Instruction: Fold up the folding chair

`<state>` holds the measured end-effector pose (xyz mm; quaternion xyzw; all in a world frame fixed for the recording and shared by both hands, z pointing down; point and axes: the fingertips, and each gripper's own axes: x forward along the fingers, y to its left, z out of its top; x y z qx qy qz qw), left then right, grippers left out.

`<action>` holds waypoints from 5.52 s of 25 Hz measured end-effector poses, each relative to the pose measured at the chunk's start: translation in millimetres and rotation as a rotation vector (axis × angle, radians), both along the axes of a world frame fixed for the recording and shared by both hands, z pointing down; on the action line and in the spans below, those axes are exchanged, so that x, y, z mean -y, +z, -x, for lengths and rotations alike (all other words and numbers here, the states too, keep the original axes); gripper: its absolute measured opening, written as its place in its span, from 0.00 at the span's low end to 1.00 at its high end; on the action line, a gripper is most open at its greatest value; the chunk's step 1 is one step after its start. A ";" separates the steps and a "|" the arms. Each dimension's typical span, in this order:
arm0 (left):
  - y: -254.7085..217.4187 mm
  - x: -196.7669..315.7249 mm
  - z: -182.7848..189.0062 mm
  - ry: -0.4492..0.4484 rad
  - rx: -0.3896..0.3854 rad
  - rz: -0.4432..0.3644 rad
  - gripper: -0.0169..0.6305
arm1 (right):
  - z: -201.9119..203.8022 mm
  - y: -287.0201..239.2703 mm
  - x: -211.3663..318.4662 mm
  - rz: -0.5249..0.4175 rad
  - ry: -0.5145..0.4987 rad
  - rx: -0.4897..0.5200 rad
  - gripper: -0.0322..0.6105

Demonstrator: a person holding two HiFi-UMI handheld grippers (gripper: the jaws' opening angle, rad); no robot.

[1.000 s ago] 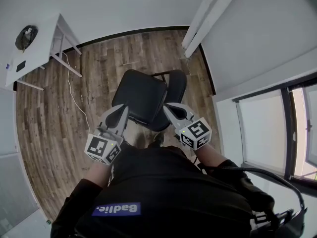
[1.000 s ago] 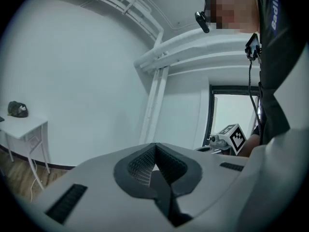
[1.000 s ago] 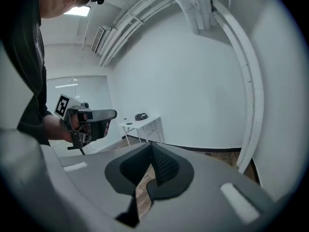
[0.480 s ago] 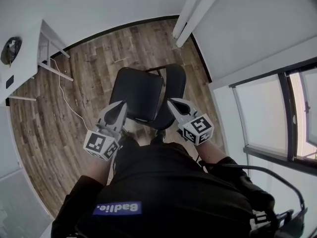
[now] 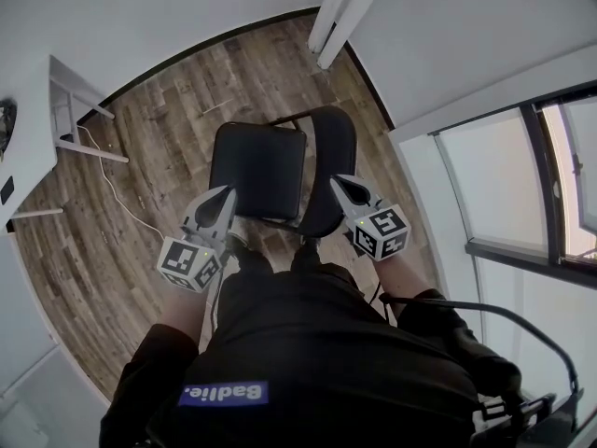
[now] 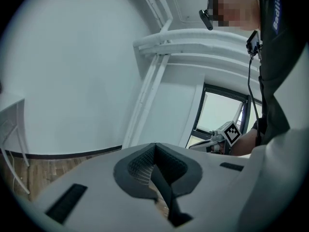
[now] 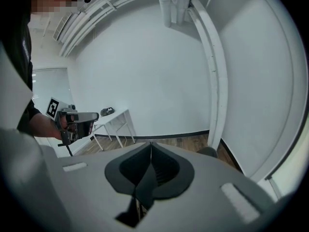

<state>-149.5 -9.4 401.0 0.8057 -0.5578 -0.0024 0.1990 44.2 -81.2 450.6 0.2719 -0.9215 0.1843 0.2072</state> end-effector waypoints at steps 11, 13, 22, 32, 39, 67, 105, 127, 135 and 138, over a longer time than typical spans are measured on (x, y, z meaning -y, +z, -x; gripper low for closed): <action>90.1 13.4 38.1 0.039 -0.054 0.147 0.04 | -19.4 52.6 25.2 0.101 0.107 -0.119 0.12; 107.1 17.1 45.6 0.049 -0.059 0.173 0.04 | -25.0 62.7 32.3 0.123 0.129 -0.139 0.13; 199.2 33.2 81.6 0.107 -0.168 0.320 0.07 | -47.0 108.5 64.8 0.219 0.260 -0.200 0.23; 283.6 38.5 111.0 0.147 -0.198 0.451 0.21 | -71.5 143.9 83.3 0.302 0.373 -0.265 0.31; 336.0 53.3 126.5 0.138 -0.237 0.508 0.28 | -79.4 167.4 89.1 0.380 0.403 -0.275 0.38; 604.0 37.2 186.1 0.089 -0.362 0.820 0.45 | -70.6 254.1 84.1 0.539 0.399 -0.402 0.45; 663.4 38.3 139.2 0.432 -0.697 0.894 0.45 | -45.5 276.9 67.9 0.728 0.264 -0.291 0.14; 564.9 41.6 73.0 0.319 -0.563 0.940 0.45 | -73.4 213.2 74.5 0.703 0.254 -0.382 0.13; 522.8 39.4 46.9 0.294 -0.558 0.947 0.45 | -82.8 193.5 75.7 0.710 0.248 -0.393 0.13; 504.1 38.1 29.9 0.286 -0.562 0.941 0.44 | -92.2 184.2 75.6 0.706 0.247 -0.396 0.13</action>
